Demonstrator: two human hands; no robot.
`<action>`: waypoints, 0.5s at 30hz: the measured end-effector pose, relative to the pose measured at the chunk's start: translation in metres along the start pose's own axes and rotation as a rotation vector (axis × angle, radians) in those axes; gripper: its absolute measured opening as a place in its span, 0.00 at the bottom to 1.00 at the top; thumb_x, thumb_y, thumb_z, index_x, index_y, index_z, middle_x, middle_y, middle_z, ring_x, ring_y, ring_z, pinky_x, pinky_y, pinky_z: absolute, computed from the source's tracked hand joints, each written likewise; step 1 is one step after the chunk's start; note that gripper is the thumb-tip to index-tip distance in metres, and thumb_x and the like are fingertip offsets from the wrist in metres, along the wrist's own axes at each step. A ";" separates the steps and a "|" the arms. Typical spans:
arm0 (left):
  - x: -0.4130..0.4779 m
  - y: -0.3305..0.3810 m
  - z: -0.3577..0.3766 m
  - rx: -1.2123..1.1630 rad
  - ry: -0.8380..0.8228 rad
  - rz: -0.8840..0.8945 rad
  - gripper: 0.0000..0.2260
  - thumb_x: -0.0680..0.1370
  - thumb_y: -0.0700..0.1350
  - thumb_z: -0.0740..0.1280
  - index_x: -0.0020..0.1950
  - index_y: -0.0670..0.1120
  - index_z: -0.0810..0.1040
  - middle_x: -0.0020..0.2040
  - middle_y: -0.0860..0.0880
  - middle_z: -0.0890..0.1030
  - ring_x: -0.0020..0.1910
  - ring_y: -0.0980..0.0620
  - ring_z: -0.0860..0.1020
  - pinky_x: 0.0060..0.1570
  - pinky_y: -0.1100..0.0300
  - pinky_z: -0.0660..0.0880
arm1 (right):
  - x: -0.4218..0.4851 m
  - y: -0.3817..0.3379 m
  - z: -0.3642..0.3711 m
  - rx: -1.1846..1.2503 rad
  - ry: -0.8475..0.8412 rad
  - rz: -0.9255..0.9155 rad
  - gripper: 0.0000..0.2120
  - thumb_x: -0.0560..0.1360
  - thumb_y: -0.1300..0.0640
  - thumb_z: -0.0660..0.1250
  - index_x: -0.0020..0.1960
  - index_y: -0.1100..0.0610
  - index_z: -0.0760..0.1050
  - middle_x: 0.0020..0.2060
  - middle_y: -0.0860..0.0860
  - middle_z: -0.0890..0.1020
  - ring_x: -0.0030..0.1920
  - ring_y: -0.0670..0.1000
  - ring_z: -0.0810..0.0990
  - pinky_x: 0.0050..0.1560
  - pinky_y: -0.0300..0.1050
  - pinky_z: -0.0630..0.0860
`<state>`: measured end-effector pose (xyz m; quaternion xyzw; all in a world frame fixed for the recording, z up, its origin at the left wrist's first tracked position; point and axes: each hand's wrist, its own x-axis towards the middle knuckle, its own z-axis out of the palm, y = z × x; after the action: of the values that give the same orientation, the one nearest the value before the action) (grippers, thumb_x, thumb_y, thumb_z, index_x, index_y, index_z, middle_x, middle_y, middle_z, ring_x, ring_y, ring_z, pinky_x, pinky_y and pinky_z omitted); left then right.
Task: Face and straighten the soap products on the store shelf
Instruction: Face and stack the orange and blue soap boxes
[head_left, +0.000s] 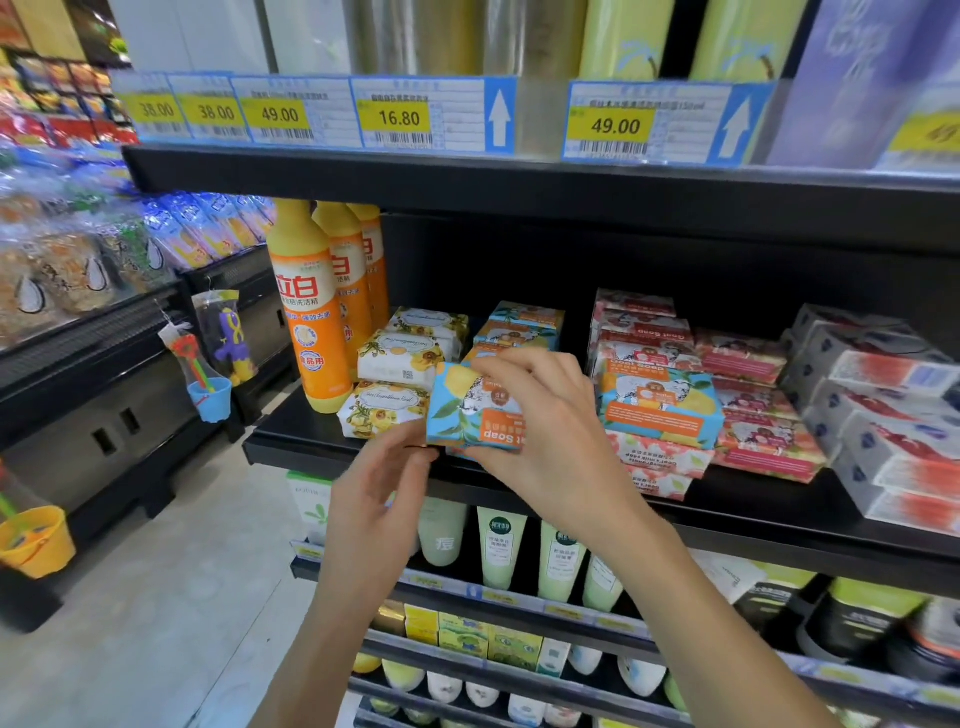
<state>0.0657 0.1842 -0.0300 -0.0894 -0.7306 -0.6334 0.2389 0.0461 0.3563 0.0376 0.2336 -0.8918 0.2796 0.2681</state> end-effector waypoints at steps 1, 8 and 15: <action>0.002 0.010 0.000 -0.154 -0.017 -0.077 0.10 0.84 0.42 0.65 0.63 0.49 0.81 0.57 0.50 0.86 0.58 0.51 0.83 0.58 0.60 0.80 | -0.004 -0.002 -0.004 0.020 0.008 -0.015 0.35 0.68 0.54 0.81 0.72 0.53 0.73 0.65 0.46 0.73 0.68 0.49 0.66 0.68 0.52 0.68; 0.003 0.052 0.005 -0.427 -0.185 -0.316 0.18 0.80 0.50 0.69 0.63 0.39 0.80 0.56 0.42 0.86 0.59 0.44 0.84 0.57 0.52 0.82 | -0.023 -0.007 -0.013 0.069 -0.021 -0.065 0.35 0.70 0.56 0.81 0.74 0.54 0.73 0.66 0.47 0.73 0.69 0.50 0.67 0.68 0.55 0.71; -0.004 0.057 0.005 -0.496 -0.157 -0.353 0.20 0.76 0.46 0.68 0.64 0.36 0.80 0.57 0.42 0.86 0.57 0.45 0.84 0.53 0.56 0.82 | -0.048 -0.013 -0.021 0.483 -0.035 0.255 0.44 0.71 0.50 0.80 0.79 0.37 0.58 0.72 0.32 0.65 0.72 0.37 0.67 0.67 0.41 0.72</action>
<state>0.0927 0.2002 0.0186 -0.0653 -0.5742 -0.8152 0.0389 0.0969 0.3727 0.0280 0.1814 -0.8259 0.5117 0.1520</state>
